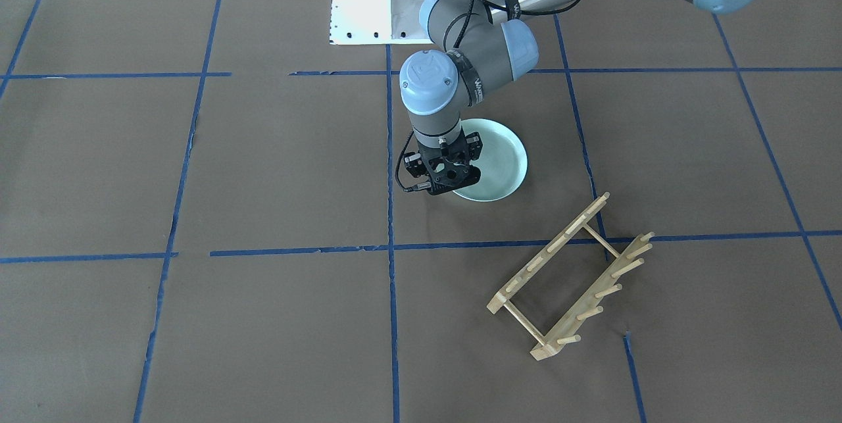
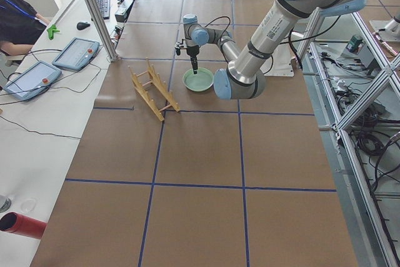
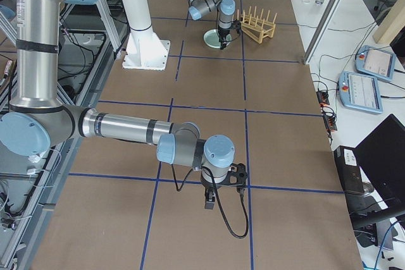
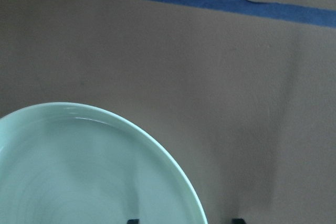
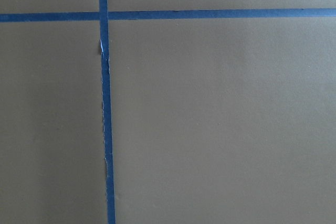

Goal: Place plate on rack
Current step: 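Lift the plate with the left gripper and tilt it upright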

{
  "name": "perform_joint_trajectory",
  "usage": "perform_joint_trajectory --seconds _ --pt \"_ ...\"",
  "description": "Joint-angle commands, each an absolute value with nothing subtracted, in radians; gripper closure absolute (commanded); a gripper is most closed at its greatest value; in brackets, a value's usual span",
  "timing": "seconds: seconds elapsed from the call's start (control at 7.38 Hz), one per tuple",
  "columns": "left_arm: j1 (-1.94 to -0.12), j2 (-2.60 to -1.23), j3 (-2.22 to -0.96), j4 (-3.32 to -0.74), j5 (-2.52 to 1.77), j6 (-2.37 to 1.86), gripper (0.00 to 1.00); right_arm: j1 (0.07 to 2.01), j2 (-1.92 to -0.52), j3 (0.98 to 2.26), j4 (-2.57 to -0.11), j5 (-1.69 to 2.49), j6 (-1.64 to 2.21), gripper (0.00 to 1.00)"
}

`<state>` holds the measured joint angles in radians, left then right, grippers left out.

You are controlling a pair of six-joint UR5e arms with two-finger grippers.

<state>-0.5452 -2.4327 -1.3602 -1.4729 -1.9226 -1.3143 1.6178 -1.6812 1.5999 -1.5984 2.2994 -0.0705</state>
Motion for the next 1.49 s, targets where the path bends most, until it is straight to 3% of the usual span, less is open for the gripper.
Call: perform_joint_trajectory --seconds 0.0,0.41,0.81,1.35 --pt "-0.551 -2.439 -1.365 -1.476 -1.946 -1.366 1.00 1.617 -1.681 1.600 -1.598 2.299 -0.071 0.00" --pt "-0.557 -2.439 -1.387 -1.497 -1.948 -1.438 1.00 1.617 -1.681 1.600 -1.598 2.299 -0.071 0.00" --pt "-0.670 -2.441 -1.584 -1.560 -2.092 -1.494 1.00 1.618 -1.681 1.600 -1.598 2.299 -0.071 0.00" --pt "-0.853 -2.431 -1.614 -2.163 -2.151 -1.785 1.00 1.617 -1.681 1.600 -1.598 2.299 -0.071 0.00"
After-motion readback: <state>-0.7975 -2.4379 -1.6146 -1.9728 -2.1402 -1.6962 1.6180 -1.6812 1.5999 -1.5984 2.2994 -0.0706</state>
